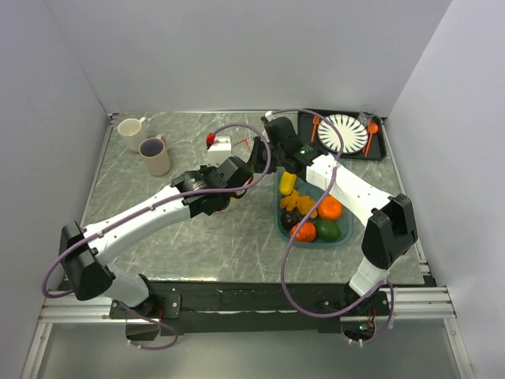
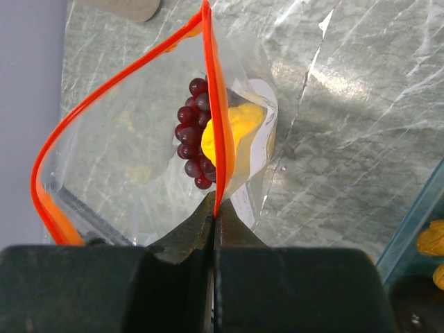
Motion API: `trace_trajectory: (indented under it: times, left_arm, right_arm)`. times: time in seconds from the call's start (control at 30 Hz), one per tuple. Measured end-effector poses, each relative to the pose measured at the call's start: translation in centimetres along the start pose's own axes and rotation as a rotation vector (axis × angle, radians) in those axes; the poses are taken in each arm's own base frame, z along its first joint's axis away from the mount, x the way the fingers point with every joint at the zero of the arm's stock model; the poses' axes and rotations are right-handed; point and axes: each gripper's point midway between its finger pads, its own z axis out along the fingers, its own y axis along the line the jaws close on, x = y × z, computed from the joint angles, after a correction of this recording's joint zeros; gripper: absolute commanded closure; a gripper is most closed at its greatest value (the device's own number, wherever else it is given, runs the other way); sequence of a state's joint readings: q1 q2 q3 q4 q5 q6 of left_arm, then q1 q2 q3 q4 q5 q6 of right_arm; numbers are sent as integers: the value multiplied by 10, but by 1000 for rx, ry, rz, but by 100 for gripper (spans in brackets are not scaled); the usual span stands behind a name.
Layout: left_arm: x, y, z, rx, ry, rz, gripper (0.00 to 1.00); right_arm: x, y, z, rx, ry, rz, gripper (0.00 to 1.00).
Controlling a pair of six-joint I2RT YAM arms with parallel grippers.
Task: Place the food in the zip-top bag and seal the zipper
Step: Adjust the zipper food storage bag at the center of the board.
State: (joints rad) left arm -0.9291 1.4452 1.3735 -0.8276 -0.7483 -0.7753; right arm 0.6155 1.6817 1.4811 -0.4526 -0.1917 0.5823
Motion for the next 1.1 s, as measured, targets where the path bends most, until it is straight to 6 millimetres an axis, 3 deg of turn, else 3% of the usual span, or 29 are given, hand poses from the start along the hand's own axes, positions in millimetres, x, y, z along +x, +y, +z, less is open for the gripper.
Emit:
trace_trajectory:
  times: [0.2, 0.33, 0.5, 0.57, 0.7, 0.8, 0.87, 0.93, 1.03, 1.1]
  left_arm:
    - [-5, 11, 15, -7, 7, -47, 99]
    - [-19, 42, 29, -33, 5, -122, 99]
    - [-58, 94, 21, -82, -69, -241, 99]
    - [-72, 108, 14, -92, -101, -271, 99]
    - [-96, 128, -2, -99, -165, -300, 99]
    - [-107, 141, -12, -109, -195, -308, 99]
    - [-110, 146, -16, -115, -208, -310, 99]
    - [-109, 146, -17, -102, -206, -303, 99]
    - [-97, 139, -10, -64, -178, -293, 99]
    - [-77, 132, 1, -37, -127, -275, 99]
  right_arm:
    - [2, 0, 3, 0, 17, 2, 100]
    - [-9, 19, 5, -49, 24, -6, 100]
    - [-44, 73, 9, -179, -6, -45, 100]
    - [-55, 105, 12, -250, -17, -64, 100]
    - [-58, 158, 21, -374, -2, -83, 100]
    - [-46, 181, 30, -445, 39, -72, 100]
    - [-33, 185, 36, -459, 73, -60, 99]
    - [-17, 177, 47, -442, 114, -44, 96]
    - [6, 145, 69, -364, 169, -17, 89]
    - [26, 110, 83, -274, 209, 5, 84]
